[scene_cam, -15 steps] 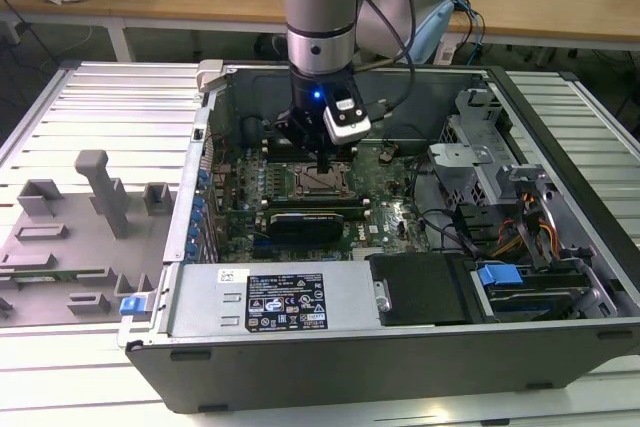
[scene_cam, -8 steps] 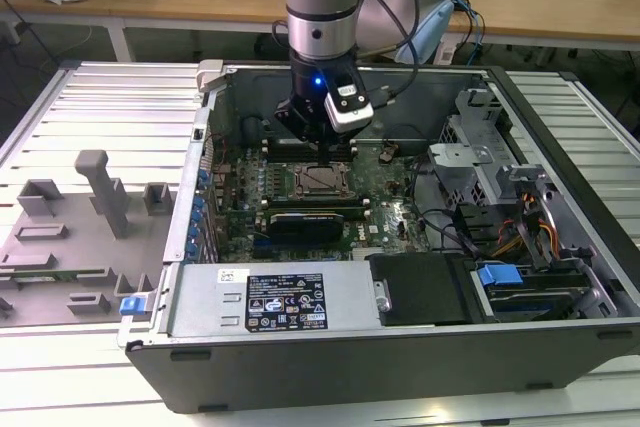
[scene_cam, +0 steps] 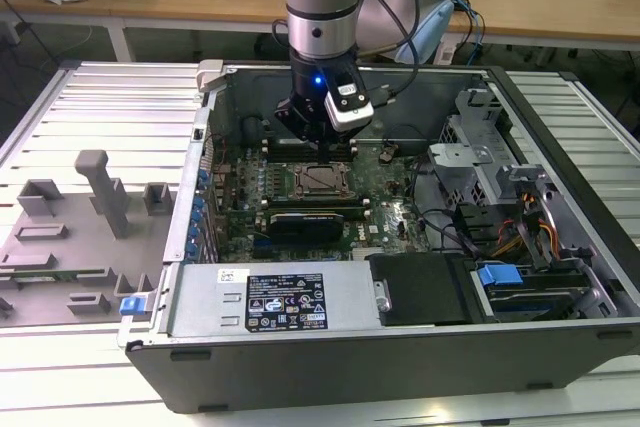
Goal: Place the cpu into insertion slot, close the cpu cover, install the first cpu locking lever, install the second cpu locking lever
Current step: 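Install the second cpu locking lever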
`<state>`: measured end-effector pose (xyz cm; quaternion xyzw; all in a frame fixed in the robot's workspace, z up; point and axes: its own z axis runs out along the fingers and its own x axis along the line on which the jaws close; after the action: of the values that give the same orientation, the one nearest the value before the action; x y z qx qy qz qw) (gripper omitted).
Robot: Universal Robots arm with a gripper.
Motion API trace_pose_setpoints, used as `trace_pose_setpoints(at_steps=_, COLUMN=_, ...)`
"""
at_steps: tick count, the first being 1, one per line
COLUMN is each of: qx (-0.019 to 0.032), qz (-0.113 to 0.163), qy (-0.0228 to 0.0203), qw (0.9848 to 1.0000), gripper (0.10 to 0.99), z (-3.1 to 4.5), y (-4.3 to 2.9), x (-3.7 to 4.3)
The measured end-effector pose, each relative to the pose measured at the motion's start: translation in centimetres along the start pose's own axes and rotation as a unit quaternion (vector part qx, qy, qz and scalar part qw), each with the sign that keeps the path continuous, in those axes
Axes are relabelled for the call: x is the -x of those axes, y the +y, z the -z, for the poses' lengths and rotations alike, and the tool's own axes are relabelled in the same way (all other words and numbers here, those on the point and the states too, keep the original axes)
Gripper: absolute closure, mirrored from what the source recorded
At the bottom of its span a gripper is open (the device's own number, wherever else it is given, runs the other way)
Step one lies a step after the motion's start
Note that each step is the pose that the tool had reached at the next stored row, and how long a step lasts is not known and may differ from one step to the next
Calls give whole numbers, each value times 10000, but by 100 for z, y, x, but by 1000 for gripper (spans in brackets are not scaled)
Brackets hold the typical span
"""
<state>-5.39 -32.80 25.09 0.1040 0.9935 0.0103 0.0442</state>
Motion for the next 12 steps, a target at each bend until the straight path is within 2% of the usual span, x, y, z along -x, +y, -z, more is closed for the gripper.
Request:
trace_pose_setpoints(at_steps=5, qx=-8, qz=1, qy=-1, qw=10000, gripper=980, z=4, y=-24, x=5)
trace_pose_setpoints(at_steps=10, qx=-17, qz=1, qy=-3, qw=10000, gripper=980, z=7, y=-230, x=37)
trace_pose_setpoints(at_steps=12, qx=-16, qz=1, qy=-3, qw=10000, gripper=980, z=6, y=-250, x=40)
